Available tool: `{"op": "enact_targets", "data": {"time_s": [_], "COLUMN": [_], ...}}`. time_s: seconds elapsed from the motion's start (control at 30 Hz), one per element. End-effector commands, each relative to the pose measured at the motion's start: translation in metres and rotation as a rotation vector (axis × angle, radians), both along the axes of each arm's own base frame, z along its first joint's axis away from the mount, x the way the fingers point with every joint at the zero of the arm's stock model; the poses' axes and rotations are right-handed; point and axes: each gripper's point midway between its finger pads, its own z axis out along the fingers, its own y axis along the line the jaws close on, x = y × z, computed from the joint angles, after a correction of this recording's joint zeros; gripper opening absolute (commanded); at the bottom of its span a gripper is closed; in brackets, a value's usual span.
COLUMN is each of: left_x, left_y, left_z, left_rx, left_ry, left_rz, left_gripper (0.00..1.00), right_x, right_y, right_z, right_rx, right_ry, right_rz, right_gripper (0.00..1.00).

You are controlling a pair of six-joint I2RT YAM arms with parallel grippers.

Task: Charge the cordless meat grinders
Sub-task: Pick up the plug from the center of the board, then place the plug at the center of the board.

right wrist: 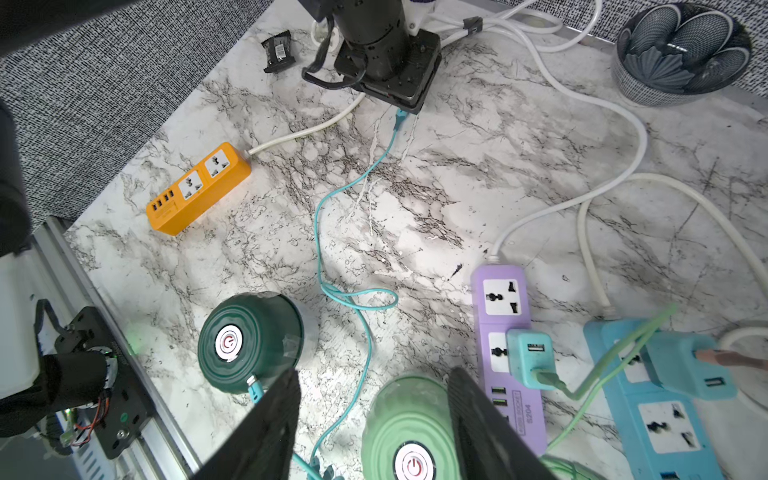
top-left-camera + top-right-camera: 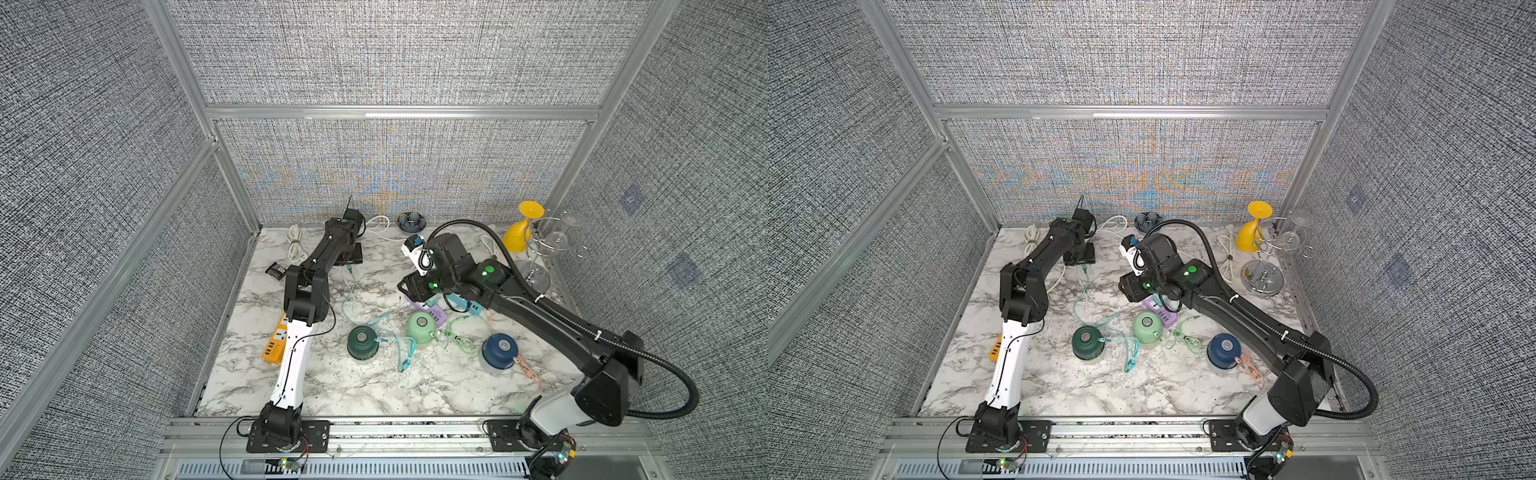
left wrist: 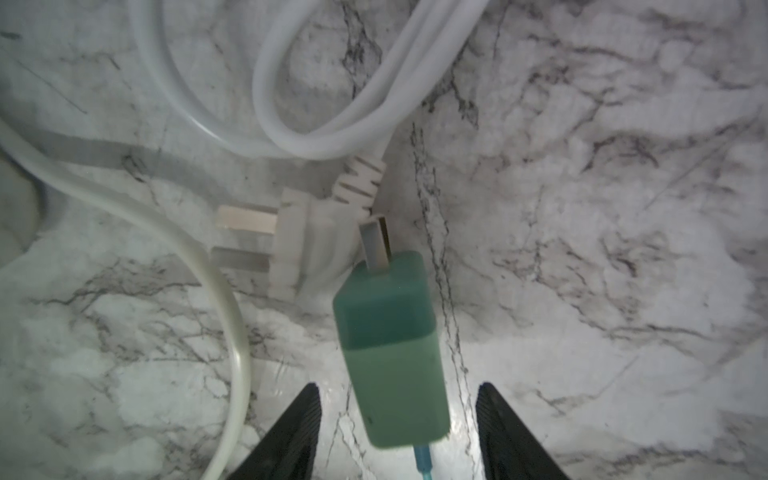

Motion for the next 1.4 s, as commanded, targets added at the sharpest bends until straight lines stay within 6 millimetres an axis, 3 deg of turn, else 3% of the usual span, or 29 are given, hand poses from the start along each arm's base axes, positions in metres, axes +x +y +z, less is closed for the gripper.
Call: {"op": "enact_targets", "data": {"time_s": [0.0,0.1,0.27,0.4,0.53,0.7,1.03,1.2,1.37], "left_x": [0.002,0.004,-0.002,-0.018,-0.039,-0.069,-0.129,-0.155,-0.182], "left_y": [0.000,0.001,-0.005,-0.004,0.004,0.015,0.044,0.036,0.022], "left_z": [-0.003,-0.004,0.005,0.031,0.071,0.116,0.171,0.184,0.201], "left_rx": [-0.006,-0.005,-0.044,-0.077,-0.108,-0.157,-0.376,-0.495,-0.603], "left_ry": [0.008,0.001,0.010,-0.019,-0.132,-0.288,-0.572,-0.573,-0.547], "left_rz": [-0.005,-0.003,-0.026,-0.011,0.010,0.016,0.106,0.030,-0.057], "left_gripper": [0.60,0.54,0.18,0.06,0.00,0.00,0.00,0.00,0.00], "right_x": [0.000,0.000,0.001,0.000,0.001,0.005,0.028,0.038,0.035], "right_y": [0.006,0.006,0.010,0.019,0.033,0.059,0.119,0.134,0.143], "right_z": [0.004,0.003,0.003,0.012,0.023,0.042,0.062,0.054,0.048], "right_rx": [0.032,0.029,0.038,0.071,0.133,0.275,0.603,0.611,0.637], "right_ry": [0.002,0.005,0.013,0.021,0.039,0.062,0.196,0.239,0.287], "right_rz": [0.012,0.012,0.019,0.043,0.067,0.102,0.130,0.125,0.177], "right_gripper": [0.59,0.59,0.59,0.59,0.60,0.67,0.66,0.63,0.63]}}
